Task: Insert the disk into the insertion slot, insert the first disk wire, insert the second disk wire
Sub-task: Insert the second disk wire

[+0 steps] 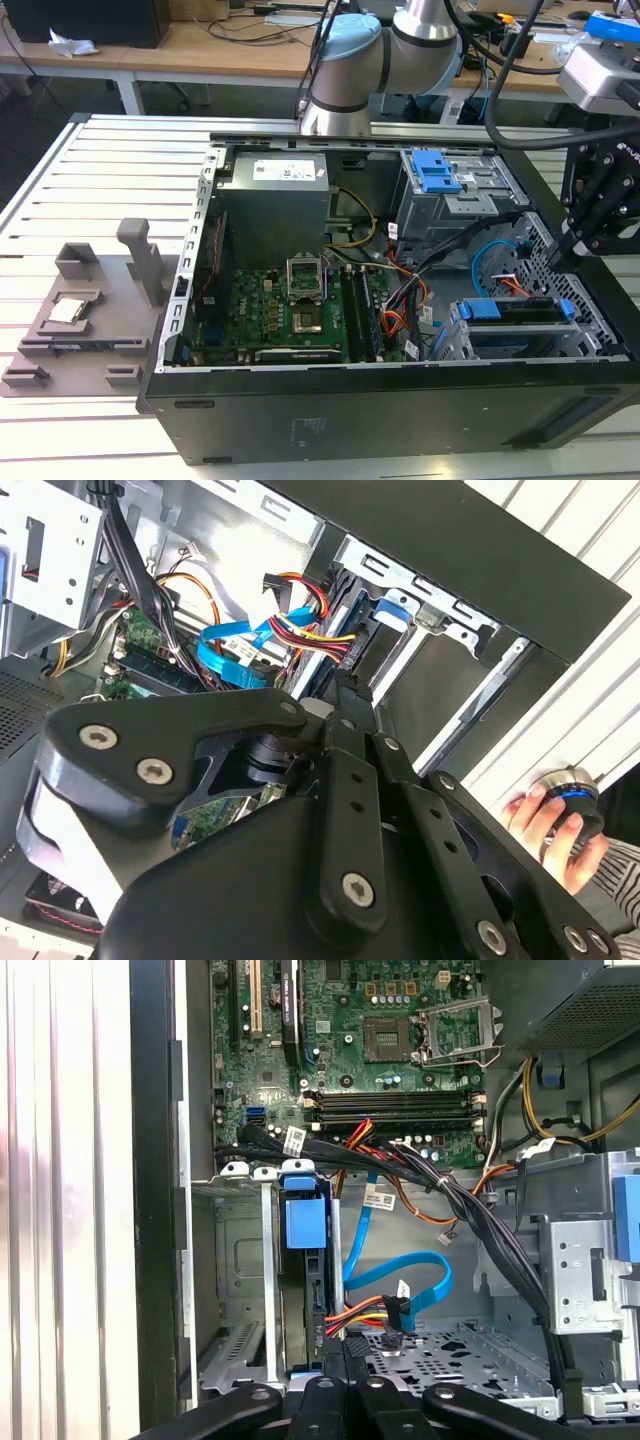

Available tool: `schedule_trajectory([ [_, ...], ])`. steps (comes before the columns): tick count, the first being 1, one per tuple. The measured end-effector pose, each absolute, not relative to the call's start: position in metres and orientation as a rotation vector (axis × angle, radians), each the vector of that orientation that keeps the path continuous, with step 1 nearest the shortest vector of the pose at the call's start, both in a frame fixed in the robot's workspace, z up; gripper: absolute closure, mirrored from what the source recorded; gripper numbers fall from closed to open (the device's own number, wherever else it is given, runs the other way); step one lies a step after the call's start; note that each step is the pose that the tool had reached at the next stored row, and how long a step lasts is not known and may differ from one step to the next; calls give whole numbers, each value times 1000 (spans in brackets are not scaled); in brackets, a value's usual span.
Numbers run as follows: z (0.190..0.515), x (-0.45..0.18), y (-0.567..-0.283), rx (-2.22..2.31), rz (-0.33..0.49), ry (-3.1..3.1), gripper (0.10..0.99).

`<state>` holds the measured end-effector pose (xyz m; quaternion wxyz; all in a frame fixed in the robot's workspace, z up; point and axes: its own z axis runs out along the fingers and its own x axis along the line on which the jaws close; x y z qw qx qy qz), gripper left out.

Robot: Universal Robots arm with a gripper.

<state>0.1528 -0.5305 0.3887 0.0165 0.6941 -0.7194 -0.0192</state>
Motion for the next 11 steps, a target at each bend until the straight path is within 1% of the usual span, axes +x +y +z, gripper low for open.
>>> schedule_trajectory([
  [5,389,153,-530,2158,-60,-2237,980],
  [6,389,153,-531,2158,-60,-2237,918],
  [7,389,153,-531,2158,-60,-2237,792],
  [8,389,153,-531,2158,-60,-2237,725],
  [11,389,153,-529,2158,-60,-2236,725],
])
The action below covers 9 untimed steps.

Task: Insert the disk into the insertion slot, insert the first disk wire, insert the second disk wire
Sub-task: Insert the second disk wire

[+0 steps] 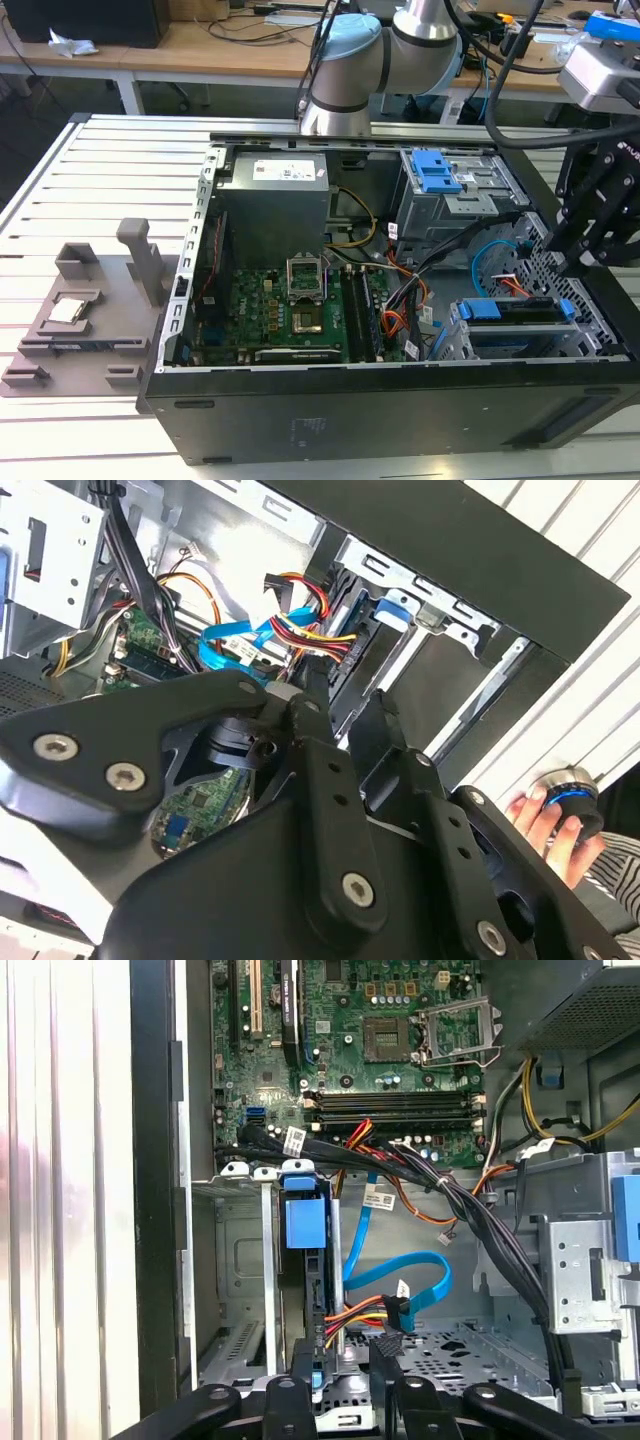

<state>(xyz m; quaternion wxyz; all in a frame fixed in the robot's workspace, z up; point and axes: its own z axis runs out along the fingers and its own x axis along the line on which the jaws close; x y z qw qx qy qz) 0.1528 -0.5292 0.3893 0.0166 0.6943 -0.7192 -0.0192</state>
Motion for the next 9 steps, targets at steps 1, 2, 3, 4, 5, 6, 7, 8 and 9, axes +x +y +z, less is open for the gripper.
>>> schedule_trajectory([
  [1,390,153,-528,2159,-59,-2235,725],
  [2,390,153,-528,2159,-59,-2235,725],
  [3,391,153,-527,2159,-59,-2235,725],
  [4,391,153,-527,2159,-60,-2235,725],
  [5,392,153,-527,2159,-60,-2235,725],
  [6,392,153,-527,2159,-59,-2235,725],
  [7,392,153,-527,2160,-59,-2234,725],
  [8,392,152,-527,2161,-59,-2233,725],
  [9,392,151,-527,2163,-59,-2231,725],
])
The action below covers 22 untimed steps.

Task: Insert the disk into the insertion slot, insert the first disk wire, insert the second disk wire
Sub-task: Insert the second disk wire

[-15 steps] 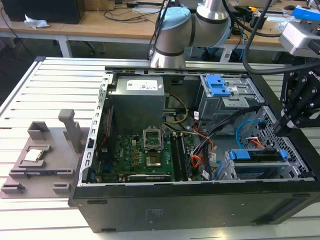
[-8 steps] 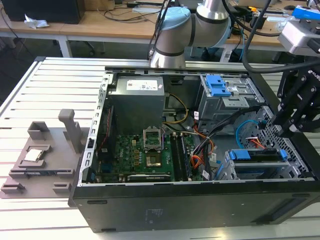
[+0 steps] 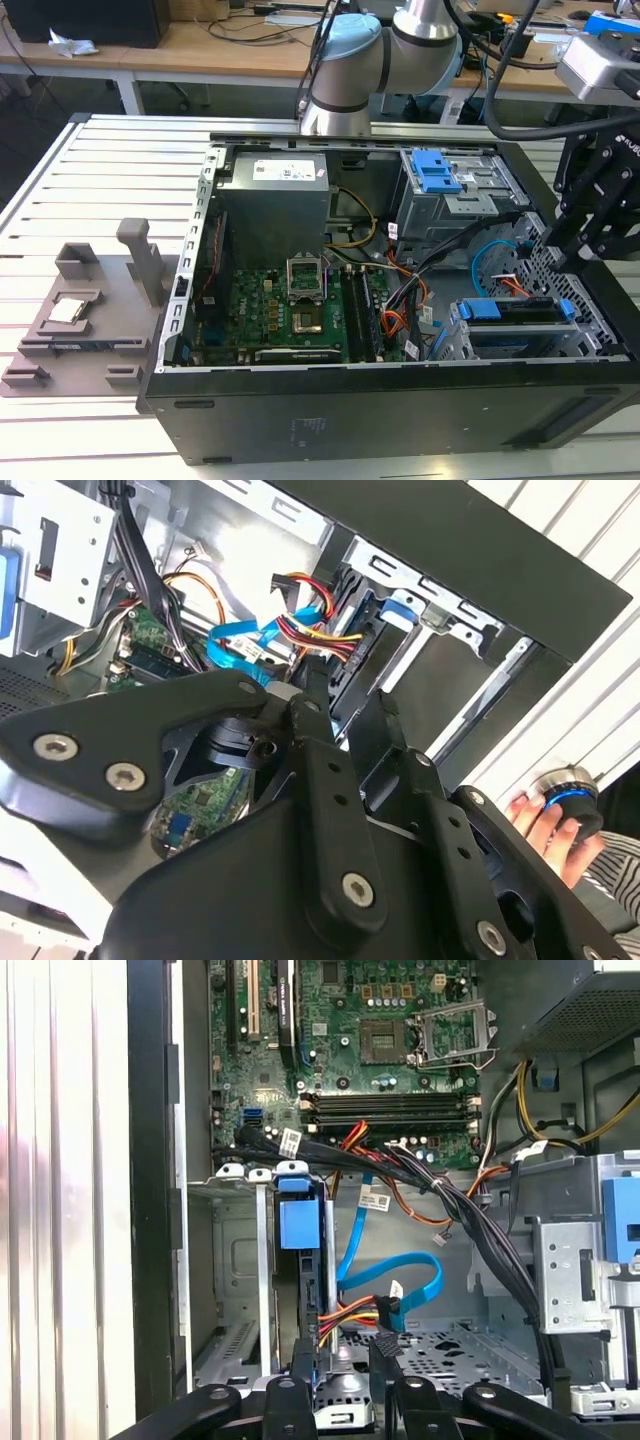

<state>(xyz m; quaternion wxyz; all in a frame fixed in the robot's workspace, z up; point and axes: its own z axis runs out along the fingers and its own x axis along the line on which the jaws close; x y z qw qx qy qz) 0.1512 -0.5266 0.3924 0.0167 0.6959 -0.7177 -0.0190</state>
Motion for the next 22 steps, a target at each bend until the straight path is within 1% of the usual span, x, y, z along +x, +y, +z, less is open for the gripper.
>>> schedule_trajectory([
  [4,392,148,-524,2176,-59,-2218,725],
  [13,387,139,-502,2266,-57,-2124,725],
  [22,380,136,-497,2368,-32,-1982,725],
])
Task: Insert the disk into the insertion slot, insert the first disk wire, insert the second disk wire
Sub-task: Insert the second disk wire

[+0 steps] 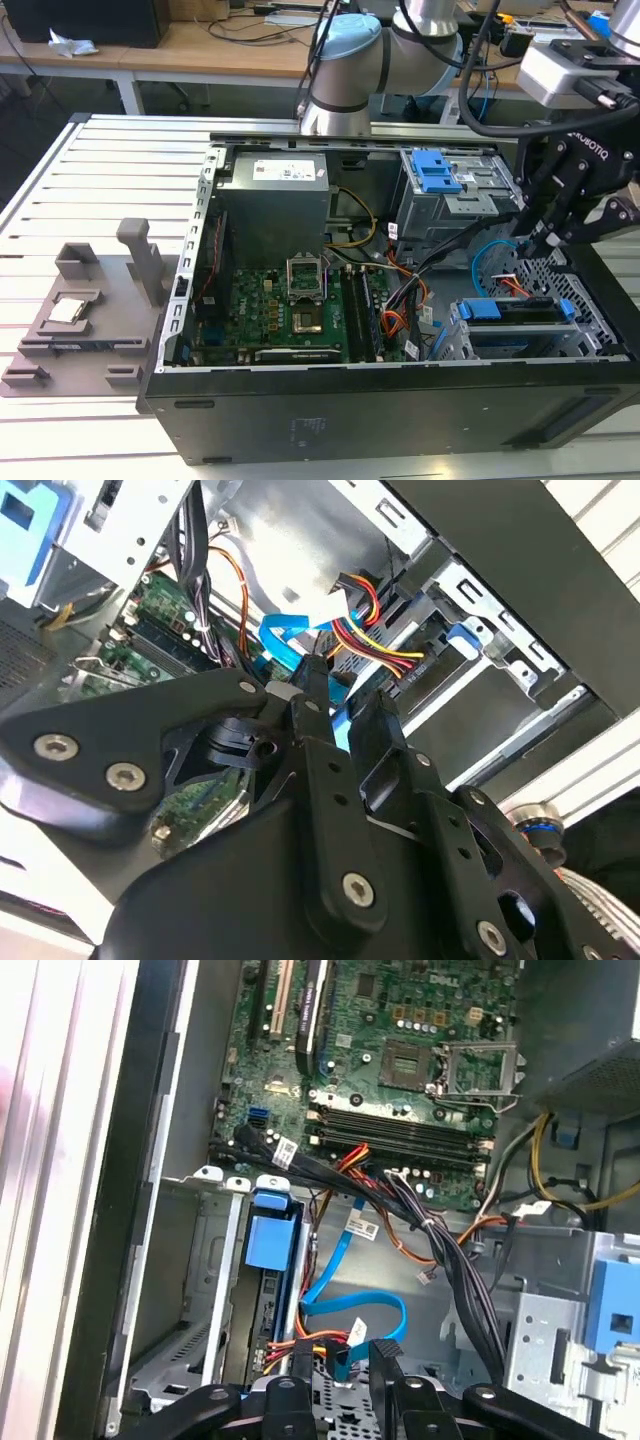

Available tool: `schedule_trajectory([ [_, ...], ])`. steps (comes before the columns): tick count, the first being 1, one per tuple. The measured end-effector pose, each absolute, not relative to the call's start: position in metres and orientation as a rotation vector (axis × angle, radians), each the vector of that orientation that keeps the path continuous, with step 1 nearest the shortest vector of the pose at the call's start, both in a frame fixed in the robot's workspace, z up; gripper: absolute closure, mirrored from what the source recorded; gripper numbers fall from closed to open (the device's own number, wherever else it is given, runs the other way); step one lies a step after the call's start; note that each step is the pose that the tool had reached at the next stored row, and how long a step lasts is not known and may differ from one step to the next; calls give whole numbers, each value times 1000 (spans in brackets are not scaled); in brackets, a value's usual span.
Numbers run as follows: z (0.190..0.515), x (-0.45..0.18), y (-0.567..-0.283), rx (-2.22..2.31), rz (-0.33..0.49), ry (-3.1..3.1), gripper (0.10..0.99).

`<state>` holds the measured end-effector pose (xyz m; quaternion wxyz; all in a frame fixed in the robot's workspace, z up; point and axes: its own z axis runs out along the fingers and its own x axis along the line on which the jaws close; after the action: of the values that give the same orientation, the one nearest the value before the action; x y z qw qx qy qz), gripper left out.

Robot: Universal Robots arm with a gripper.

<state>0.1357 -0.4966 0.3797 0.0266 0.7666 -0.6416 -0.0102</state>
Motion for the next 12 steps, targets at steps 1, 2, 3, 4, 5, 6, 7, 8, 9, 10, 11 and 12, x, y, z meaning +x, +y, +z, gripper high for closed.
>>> schedule_trajectory([
  [1,379,135,-495,2373,-26,-1971,725],
  [2,378,135,-493,2373,-15,-1958,725],
  [3,377,134,-491,2371,-9,-1952,725],
  [4,376,134,-490,2370,-4,-1947,725],
  [5,375,134,-489,2371,-1,-1942,725],
  [6,375,134,-489,2371,1,-1940,725],
  [7,375,134,-489,2369,5,-1939,725],
  [8,375,134,-489,2367,6,-1938,725],
  [9,375,134,-489,2367,7,-1938,725],
  [10,375,134,-489,2367,7,-1938,725],
  [11,375,134,-489,2367,7,-1937,741],
  [12,375,134,-489,2367,7,-1937,804],
])
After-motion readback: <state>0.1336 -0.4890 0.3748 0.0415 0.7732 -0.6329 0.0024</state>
